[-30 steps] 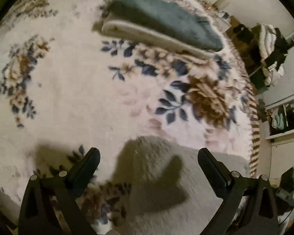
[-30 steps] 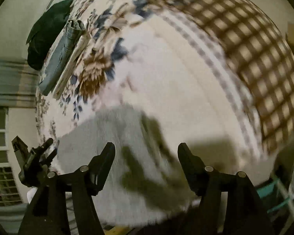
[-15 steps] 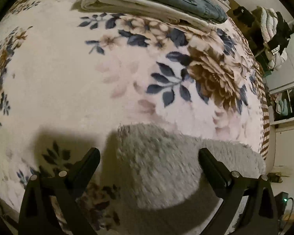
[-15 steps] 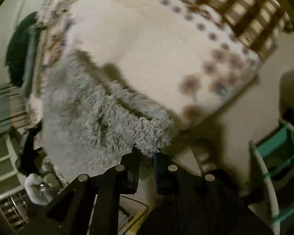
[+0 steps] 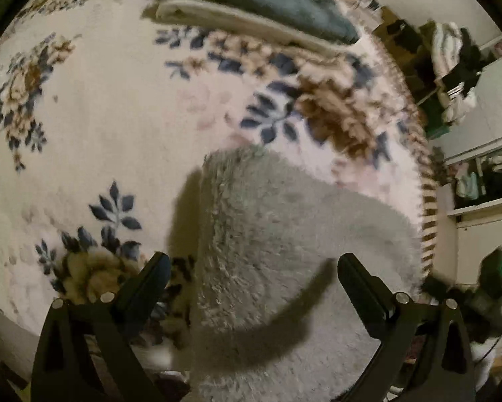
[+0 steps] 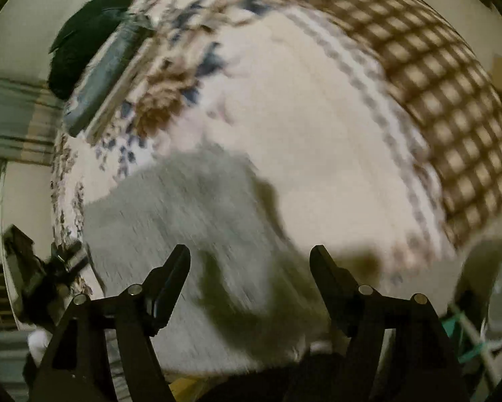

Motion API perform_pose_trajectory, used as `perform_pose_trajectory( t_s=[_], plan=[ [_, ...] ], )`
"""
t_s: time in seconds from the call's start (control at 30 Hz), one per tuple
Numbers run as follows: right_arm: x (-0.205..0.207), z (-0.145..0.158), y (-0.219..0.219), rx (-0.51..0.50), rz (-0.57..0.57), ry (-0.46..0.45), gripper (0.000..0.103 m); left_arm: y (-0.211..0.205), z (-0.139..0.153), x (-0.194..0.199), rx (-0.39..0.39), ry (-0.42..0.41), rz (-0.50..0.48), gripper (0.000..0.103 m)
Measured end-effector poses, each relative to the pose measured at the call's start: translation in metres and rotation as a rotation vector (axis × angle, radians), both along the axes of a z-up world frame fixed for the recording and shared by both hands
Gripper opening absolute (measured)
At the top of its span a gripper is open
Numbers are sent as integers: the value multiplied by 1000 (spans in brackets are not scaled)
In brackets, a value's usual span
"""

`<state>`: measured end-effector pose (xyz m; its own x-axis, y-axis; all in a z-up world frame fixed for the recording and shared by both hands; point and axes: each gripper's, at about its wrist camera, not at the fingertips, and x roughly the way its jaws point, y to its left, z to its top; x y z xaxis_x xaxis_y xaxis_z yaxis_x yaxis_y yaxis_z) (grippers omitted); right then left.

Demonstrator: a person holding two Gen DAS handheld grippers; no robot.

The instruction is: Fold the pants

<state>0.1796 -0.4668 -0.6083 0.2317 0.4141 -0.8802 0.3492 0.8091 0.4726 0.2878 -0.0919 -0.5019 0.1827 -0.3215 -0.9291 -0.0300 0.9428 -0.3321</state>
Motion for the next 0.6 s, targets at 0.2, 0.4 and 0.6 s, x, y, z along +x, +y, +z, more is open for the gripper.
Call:
perform_pose_trajectory(
  t_s=[0.2, 0.4, 0.6],
  plan=[
    [72, -38, 17, -50, -32, 23, 26, -2, -36, 25, -21, 40, -9, 103],
    [89, -56, 15, -45, -38, 81, 38, 3, -44, 29, -91, 82, 14, 103],
    [49, -31, -15, 129, -21, 6, 102, 20, -16, -2, -221, 34, 45, 103]
  ],
)
